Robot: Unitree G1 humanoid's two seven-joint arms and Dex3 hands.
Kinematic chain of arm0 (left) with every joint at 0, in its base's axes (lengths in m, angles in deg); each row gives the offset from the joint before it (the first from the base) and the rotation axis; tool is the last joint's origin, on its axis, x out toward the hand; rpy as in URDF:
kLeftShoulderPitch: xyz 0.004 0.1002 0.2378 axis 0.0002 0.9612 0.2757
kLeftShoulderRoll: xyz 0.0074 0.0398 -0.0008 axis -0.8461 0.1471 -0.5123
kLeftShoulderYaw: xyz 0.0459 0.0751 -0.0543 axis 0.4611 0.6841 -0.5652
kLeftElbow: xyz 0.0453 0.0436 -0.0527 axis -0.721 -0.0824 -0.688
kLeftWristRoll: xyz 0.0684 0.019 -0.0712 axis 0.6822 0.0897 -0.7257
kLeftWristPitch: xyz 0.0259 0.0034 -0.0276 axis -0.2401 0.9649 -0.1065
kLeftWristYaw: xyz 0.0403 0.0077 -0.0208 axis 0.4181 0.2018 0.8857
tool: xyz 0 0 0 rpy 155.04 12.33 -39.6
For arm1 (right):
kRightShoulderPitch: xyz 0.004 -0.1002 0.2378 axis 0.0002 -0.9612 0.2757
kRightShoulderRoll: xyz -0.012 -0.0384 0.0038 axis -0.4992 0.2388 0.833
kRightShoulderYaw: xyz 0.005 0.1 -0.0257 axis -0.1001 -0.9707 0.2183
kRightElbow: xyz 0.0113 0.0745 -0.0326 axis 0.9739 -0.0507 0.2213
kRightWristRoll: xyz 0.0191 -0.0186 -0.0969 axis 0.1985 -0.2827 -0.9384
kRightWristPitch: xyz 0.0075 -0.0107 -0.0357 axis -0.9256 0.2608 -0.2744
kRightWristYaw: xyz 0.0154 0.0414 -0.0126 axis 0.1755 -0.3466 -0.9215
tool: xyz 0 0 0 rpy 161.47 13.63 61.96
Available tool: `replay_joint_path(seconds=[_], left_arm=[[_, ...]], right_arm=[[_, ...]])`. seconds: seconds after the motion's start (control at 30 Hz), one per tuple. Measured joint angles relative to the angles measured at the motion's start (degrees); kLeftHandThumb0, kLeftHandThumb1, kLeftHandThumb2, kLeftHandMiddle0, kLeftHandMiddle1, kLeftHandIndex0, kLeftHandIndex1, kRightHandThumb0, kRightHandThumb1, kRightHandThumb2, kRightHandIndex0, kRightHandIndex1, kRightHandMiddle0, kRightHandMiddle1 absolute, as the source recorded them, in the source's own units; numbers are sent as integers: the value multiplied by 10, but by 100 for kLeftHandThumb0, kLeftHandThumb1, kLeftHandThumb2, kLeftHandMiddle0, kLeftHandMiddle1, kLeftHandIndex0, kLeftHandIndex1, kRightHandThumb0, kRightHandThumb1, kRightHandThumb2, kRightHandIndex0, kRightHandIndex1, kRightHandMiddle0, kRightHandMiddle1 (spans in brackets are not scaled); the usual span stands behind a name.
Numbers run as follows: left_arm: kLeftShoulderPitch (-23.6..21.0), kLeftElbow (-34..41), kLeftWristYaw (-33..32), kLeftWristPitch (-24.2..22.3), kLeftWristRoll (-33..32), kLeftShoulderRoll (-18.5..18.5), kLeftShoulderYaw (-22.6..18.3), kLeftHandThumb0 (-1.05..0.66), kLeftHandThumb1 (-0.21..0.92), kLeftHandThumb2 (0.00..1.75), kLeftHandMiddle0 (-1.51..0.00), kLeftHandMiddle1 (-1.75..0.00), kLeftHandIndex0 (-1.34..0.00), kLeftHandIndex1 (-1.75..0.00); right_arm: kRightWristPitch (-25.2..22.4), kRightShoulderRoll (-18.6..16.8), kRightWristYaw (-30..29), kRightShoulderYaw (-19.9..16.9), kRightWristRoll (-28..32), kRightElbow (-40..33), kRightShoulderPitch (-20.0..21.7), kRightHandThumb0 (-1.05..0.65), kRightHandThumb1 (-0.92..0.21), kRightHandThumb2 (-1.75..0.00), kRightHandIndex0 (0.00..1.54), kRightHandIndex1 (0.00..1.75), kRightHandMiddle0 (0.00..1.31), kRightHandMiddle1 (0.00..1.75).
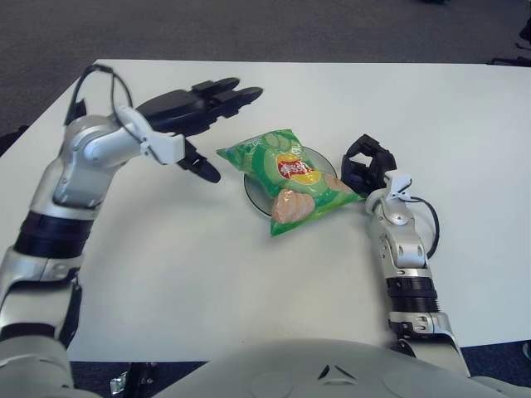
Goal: Put the snack into the plate.
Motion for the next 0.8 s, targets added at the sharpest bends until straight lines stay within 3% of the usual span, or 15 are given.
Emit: replay_joint_path(seconds=[0.13, 0.33, 0.43, 0.47, 0.5, 0.57, 0.67, 0.73, 0.8], left_arm=[[35, -12, -15, -34, 1, 11, -6, -100, 80, 20, 0, 0, 0, 0], [50, -24, -68, -69, 16, 37, -11, -99, 87, 24, 0, 0, 0, 0], [49, -74, -129, -56, 20, 64, -16, -96, 89, 26, -9, -8, 0, -15], [49, -100, -151, -48, 21, 74, -16, -91, 89, 31, -15, -29, 0, -32], [49, -121, -167, -42, 23, 81, -16, -90, 88, 33, -15, -36, 0, -36], [52, -162, -204, -30, 28, 97, -17, -82, 84, 45, -23, -63, 0, -59], [64, -193, -241, -22, 30, 114, -18, -73, 78, 64, -29, -88, 0, -87], [75, -203, -260, -15, 26, 125, -22, -65, 74, 76, -34, -105, 0, -117], [88, -205, -281, -9, 12, 141, -34, -50, 82, 65, -37, -119, -10, -145]], right_arm=[[2, 2, 1, -2, 0, 0, -2, -50, -26, -138, 127, 175, 66, 175], [4, 6, 1, -2, 0, 0, -2, -50, -26, -138, 127, 175, 66, 175], [4, 7, 1, -1, 0, -1, 1, -50, -26, -138, 127, 175, 66, 175], [4, 7, 1, 0, 0, -2, 2, -50, -26, -139, 127, 175, 66, 175], [4, 6, 1, 0, 0, -1, 3, -50, -26, -139, 126, 175, 66, 175], [4, 6, 1, -1, 0, 0, 2, -50, -26, -139, 126, 175, 66, 175], [4, 6, 1, -1, -1, 1, 2, -51, -26, -139, 126, 175, 66, 175], [4, 6, 1, -1, -1, 1, 1, -51, -26, -139, 126, 175, 66, 175], [4, 6, 1, -1, 0, 1, 1, -51, -26, -139, 127, 175, 66, 175]])
